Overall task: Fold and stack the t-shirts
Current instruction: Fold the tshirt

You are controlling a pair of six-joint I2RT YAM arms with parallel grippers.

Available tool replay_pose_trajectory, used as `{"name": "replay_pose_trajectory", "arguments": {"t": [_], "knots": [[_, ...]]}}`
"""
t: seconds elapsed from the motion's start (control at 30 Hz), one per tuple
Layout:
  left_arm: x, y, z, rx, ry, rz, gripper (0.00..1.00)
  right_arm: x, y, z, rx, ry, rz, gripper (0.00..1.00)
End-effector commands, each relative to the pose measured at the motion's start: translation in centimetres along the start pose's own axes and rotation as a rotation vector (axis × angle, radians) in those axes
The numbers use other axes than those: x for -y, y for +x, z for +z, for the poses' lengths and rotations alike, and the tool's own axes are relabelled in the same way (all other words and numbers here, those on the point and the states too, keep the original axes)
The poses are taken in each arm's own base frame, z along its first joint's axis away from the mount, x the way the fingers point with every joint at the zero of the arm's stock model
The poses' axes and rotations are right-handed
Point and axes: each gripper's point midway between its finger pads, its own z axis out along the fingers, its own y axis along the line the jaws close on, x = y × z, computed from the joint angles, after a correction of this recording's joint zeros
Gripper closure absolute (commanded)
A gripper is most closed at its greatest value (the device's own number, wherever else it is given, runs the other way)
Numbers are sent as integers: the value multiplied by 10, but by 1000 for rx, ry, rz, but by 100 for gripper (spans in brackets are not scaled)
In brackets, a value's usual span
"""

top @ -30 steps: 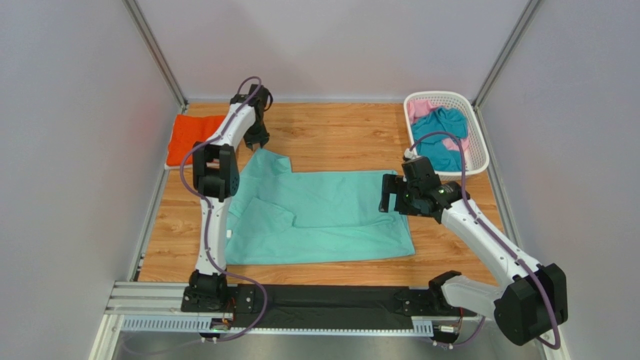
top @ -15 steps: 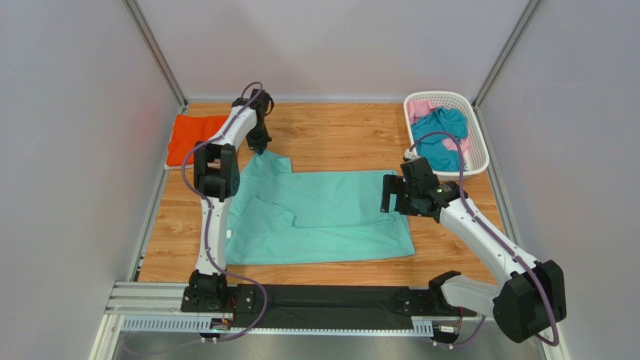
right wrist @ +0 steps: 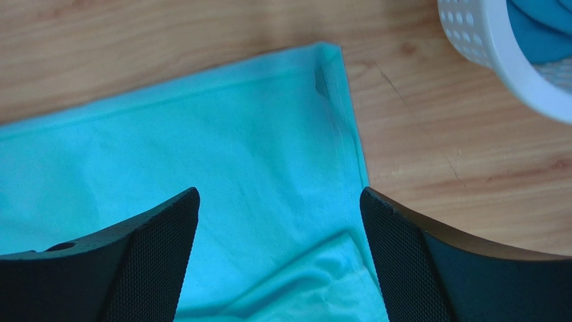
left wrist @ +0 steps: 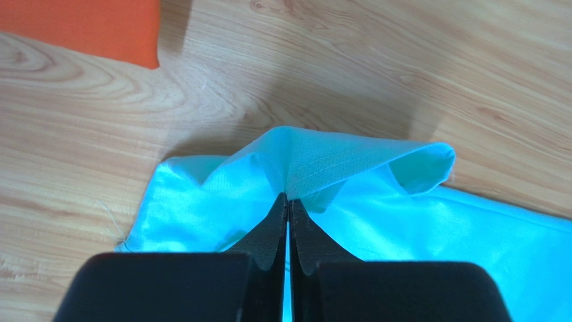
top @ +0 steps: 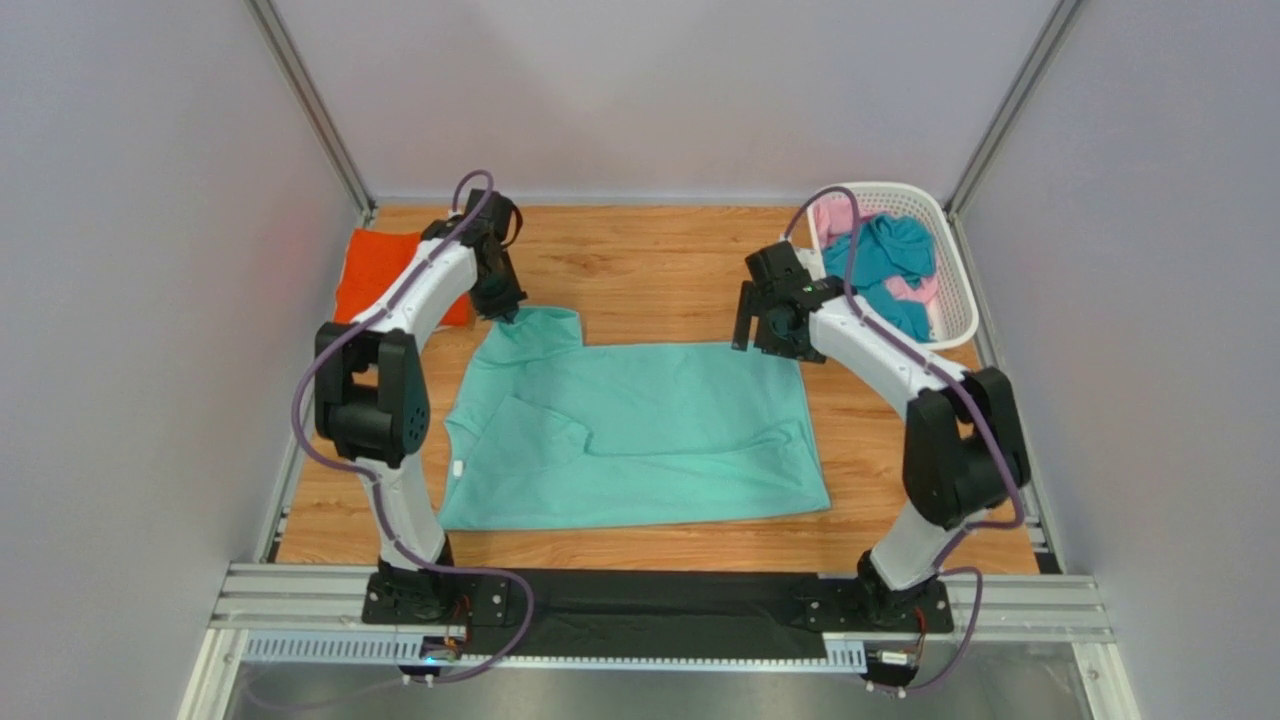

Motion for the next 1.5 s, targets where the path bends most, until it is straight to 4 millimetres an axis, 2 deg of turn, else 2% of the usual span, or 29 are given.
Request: {"name": "replay_pose_trajectory", "arguments": {"t": [0.0,0.03,0.07,0.13,0.2,0.23,0.3,0.5,0.67,0.73,0.8,0.97,1.1,1.23,1.4,1.47], "knots": [[12,-13,-29,105,97,-16,100,-3,-43,18,86,84,61,11],[12,-12,-32,106,103,-15,100,-2,-39,33,58,113,49,14],[10,-10,-35,109,106,-17,100,-5,-50,37,74,122,52,16],[11,-7,-37,106,119,-12,100,-1,-47,55,46,164,38,18],[12,-4,-41,109,126,-11,100,1,-57,62,59,192,39,21],[12,-2,-41,106,129,-11,100,3,-54,74,37,206,39,22],[11,1,-45,116,133,-12,100,4,-59,80,36,219,42,25],[4,6,-48,131,121,-19,100,10,-47,97,-9,249,44,30],[2,10,-44,122,116,-20,100,9,-35,111,-44,248,38,45],[0,10,-43,124,107,-22,100,8,-32,111,-51,244,47,48],[-1,13,-42,119,105,-26,100,8,-27,112,-65,239,50,55],[-2,14,-46,124,109,-34,100,5,-26,107,-64,212,58,84],[-3,16,-51,131,115,-44,100,6,-29,95,-48,195,64,98],[-5,22,-54,125,125,-54,100,6,-29,85,-25,161,56,100],[-12,30,-69,151,139,-72,100,-1,-37,65,14,98,25,100],[-16,36,-74,157,144,-82,100,-3,-31,60,13,84,10,100]]}}
